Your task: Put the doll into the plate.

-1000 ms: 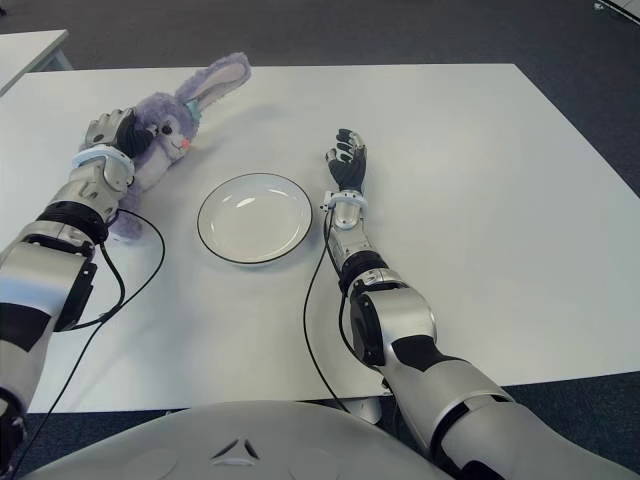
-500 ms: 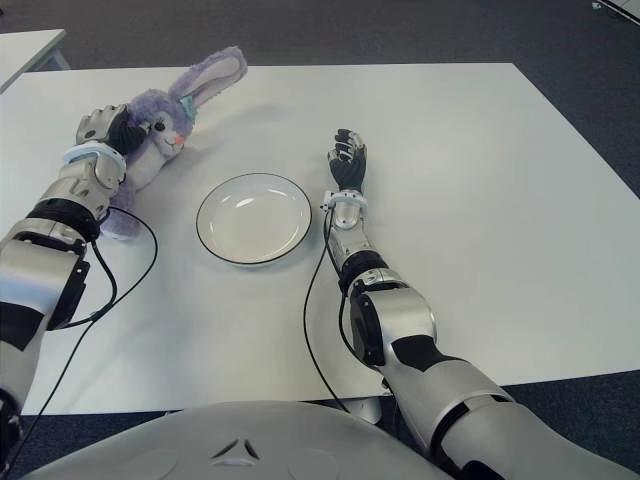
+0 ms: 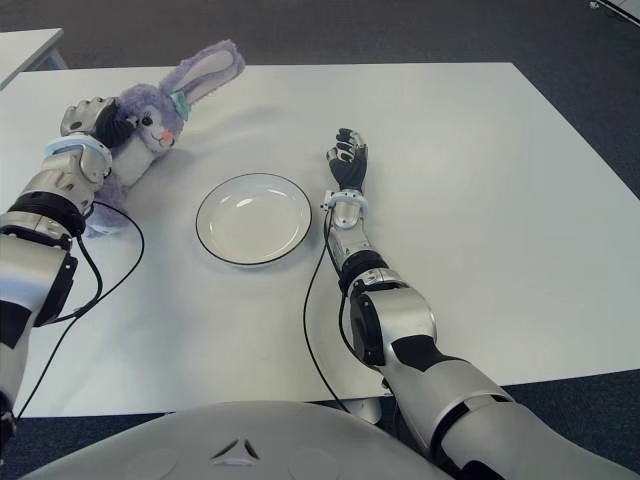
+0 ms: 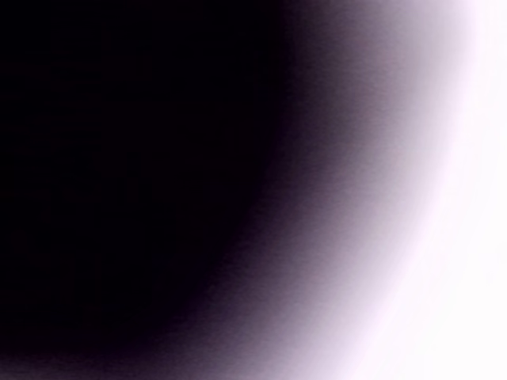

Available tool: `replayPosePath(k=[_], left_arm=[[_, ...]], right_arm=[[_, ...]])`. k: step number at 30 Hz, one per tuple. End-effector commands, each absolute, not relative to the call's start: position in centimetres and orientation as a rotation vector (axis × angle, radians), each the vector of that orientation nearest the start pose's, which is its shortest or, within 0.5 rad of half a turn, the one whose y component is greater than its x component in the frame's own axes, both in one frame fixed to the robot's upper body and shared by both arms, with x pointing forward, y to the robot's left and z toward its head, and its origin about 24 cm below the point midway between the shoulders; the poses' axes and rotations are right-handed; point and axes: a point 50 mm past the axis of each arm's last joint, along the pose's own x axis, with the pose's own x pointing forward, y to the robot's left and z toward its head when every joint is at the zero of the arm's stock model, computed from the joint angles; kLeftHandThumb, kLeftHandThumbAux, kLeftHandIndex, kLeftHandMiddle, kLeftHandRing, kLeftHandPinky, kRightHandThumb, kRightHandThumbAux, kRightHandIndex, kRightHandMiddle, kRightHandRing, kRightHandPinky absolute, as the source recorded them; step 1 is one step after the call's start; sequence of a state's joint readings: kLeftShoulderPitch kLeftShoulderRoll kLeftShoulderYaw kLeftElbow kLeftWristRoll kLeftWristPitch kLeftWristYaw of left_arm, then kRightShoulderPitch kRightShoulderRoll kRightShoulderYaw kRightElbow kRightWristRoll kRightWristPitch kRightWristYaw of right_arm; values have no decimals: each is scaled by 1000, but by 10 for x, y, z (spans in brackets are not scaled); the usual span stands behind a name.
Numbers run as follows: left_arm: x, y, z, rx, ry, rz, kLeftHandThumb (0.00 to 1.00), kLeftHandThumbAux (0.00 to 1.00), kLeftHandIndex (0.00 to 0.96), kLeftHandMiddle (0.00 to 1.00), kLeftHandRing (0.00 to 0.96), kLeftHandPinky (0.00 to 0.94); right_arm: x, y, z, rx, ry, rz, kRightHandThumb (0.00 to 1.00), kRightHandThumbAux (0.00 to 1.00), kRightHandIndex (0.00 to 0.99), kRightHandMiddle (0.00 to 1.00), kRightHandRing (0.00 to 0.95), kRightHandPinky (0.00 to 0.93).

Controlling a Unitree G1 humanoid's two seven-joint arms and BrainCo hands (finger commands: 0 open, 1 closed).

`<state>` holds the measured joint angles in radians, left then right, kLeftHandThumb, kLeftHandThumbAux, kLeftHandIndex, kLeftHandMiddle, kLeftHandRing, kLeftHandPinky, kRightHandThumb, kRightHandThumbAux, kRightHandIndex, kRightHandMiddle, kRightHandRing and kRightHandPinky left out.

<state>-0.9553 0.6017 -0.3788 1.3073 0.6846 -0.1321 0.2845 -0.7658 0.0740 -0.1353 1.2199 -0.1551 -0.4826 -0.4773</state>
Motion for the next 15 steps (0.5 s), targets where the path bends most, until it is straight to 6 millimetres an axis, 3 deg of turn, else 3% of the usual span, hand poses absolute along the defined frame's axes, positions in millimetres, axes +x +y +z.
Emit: replayPosePath(k=[1,10,15], left_arm=[[374,288,103,1488,162,148,1000,657,464,459,426,487],[382,274,115,1484,65,135,1000,655,471,512,529,380],[385,261,119,1487,-15,118,1000,655,429,515,547,405]], right_arm=[[273,-86,-69,-74,495,-253,615,902,238,280,248,213],[273,-85,-69,-67,494,-255,618,911,243,279,243,214],[274,-86,-69,-65,494,-262,639,902,248,286,257,237]])
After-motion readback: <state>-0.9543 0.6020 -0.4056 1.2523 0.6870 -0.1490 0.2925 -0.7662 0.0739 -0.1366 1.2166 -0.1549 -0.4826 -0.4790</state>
